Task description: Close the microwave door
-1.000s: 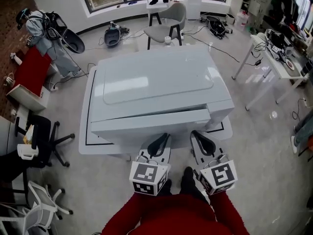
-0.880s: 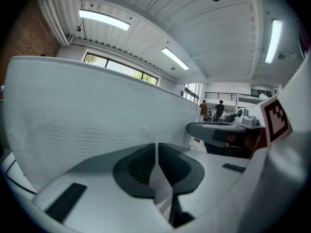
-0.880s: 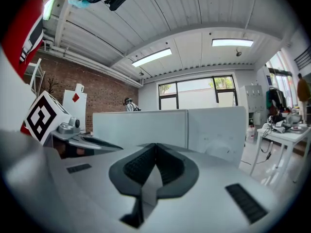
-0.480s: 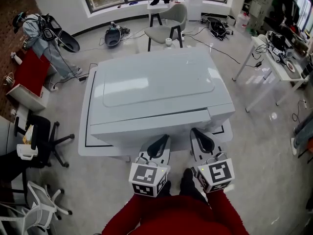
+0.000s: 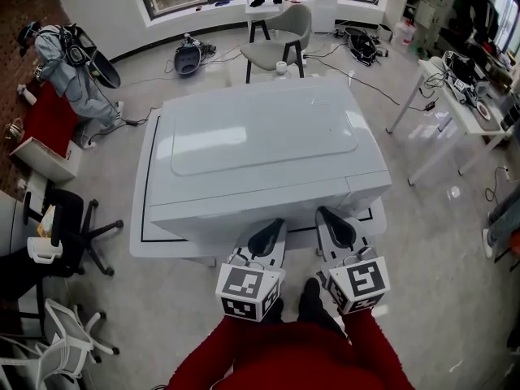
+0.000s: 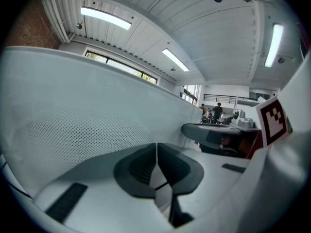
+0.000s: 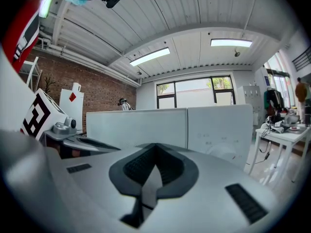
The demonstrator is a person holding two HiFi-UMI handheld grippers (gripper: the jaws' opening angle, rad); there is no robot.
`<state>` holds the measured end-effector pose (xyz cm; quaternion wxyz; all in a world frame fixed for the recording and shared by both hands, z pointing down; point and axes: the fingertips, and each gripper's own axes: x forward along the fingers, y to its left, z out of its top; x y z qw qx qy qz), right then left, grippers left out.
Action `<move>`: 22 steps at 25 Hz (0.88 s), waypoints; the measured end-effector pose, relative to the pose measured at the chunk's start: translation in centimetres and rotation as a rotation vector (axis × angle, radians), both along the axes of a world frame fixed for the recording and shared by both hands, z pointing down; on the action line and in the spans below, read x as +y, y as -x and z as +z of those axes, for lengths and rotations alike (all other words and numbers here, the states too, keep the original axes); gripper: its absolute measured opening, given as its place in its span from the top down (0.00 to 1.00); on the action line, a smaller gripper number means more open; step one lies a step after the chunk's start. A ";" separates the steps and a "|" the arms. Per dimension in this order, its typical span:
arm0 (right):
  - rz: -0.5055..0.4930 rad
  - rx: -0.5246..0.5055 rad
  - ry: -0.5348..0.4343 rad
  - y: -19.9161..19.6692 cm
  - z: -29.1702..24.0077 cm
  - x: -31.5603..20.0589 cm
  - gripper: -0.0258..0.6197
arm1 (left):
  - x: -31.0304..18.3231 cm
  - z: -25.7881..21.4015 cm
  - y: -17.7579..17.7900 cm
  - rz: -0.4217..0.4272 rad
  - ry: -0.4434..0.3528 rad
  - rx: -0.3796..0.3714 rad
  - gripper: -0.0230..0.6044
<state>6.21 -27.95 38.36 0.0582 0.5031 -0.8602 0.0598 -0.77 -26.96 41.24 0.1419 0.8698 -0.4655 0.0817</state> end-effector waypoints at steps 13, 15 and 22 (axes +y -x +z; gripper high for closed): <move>0.076 -0.076 -0.116 -6.8 -4.4 6.1 0.94 | 2.2 -6.5 -1.0 0.162 -0.251 0.126 0.94; 0.103 -0.076 -0.141 -7.8 -4.7 7.0 0.94 | 2.8 -6.6 -1.5 0.204 -0.273 0.142 0.94; 0.112 -0.108 -0.102 -9.3 -3.4 10.2 0.94 | 5.3 -7.8 -4.0 0.336 -0.341 0.128 0.95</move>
